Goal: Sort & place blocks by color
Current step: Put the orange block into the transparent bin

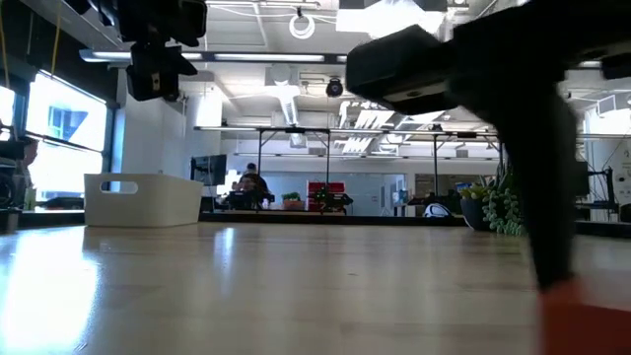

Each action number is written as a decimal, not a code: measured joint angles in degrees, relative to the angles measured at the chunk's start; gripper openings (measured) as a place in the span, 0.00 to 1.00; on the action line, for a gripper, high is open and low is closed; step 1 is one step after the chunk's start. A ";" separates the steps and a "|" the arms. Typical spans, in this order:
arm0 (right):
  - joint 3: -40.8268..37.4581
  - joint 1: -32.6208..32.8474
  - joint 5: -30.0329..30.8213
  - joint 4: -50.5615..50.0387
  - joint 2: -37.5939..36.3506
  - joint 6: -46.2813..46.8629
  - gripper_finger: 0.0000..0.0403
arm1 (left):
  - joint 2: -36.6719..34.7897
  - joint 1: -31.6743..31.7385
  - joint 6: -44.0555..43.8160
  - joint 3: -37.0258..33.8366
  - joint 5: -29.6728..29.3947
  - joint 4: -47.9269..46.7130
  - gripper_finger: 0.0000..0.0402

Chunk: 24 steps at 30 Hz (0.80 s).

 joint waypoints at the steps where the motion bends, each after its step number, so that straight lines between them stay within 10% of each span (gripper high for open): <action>1: 0.17 -0.46 0.69 -0.18 0.08 1.80 0.24 | 0.00 -0.18 0.00 0.00 -0.02 0.00 0.34; 24: 17.16 -14.52 25.52 -5.62 0.40 32.58 0.24 | 0.00 -0.08 -8.22 0.00 -0.42 0.83 0.34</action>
